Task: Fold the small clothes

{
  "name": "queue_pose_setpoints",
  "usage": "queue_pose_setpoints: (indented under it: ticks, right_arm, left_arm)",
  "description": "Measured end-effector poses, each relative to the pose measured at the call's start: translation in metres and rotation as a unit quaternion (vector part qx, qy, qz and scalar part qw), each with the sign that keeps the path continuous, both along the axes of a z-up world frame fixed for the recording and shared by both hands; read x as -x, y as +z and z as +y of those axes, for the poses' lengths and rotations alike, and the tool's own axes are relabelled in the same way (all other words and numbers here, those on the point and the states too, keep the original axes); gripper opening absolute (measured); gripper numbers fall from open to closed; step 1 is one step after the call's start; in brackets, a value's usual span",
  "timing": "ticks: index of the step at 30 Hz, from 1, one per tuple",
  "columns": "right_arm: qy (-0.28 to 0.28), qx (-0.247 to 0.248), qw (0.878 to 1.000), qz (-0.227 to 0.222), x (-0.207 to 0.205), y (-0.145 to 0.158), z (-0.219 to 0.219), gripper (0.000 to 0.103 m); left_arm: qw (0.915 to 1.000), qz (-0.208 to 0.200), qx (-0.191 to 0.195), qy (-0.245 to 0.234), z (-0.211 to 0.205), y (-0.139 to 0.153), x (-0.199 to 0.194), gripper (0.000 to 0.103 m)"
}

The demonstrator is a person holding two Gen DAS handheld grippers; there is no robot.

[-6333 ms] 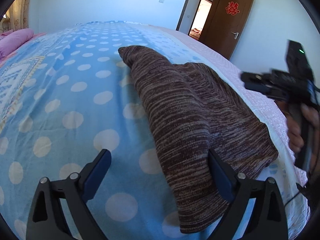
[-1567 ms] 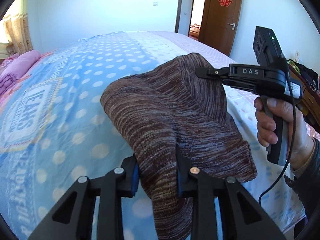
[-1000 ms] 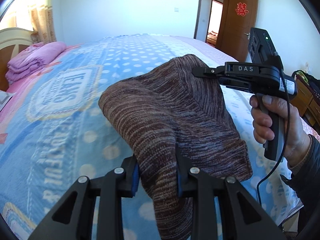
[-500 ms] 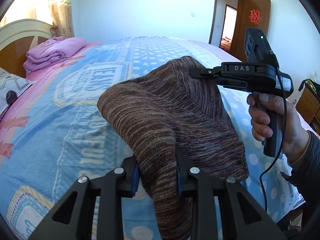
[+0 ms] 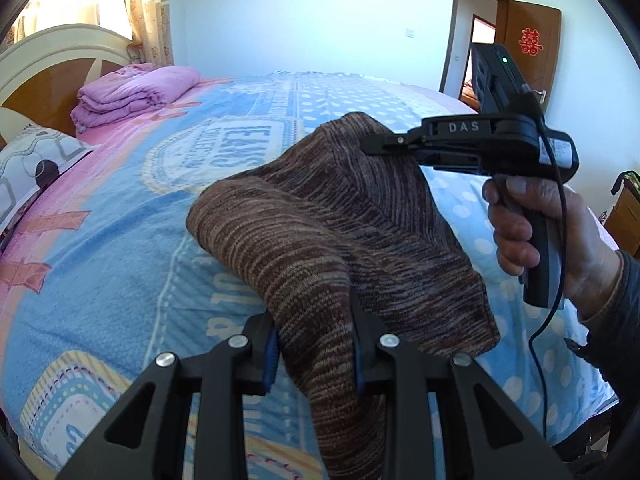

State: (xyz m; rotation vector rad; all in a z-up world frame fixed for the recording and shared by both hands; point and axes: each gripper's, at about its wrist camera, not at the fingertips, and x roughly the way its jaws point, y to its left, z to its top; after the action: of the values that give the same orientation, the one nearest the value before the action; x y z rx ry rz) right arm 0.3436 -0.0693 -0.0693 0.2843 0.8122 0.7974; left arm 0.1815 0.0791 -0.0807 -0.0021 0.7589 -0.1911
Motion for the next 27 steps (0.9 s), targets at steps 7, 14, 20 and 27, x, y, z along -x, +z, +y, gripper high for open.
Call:
queue_pose_setpoints:
  ticks: [7,14,20,27]
  right_arm:
    - [0.022,0.019,1.0,0.011,-0.006,-0.016,0.029,0.018]
    - [0.023,0.024,0.999,0.027,-0.013,-0.03,0.038,0.018]
    - [0.018,0.029,0.999,0.035,-0.021,-0.038,0.041,0.018]
    - [-0.003,0.042,0.998,0.042,-0.028,-0.052,0.037,0.018]
  left_arm:
    - [0.9998,0.016,-0.008,0.008,0.013,-0.014,0.004,0.029]
    - [0.9994,0.031,-0.004,0.013,0.022,-0.029,0.007,0.029]
    - [0.9991,0.038,-0.001,0.019,0.021,-0.037,0.008,0.029]
    - [0.9988,0.042,-0.005,0.025,0.019,-0.045,0.007,0.029]
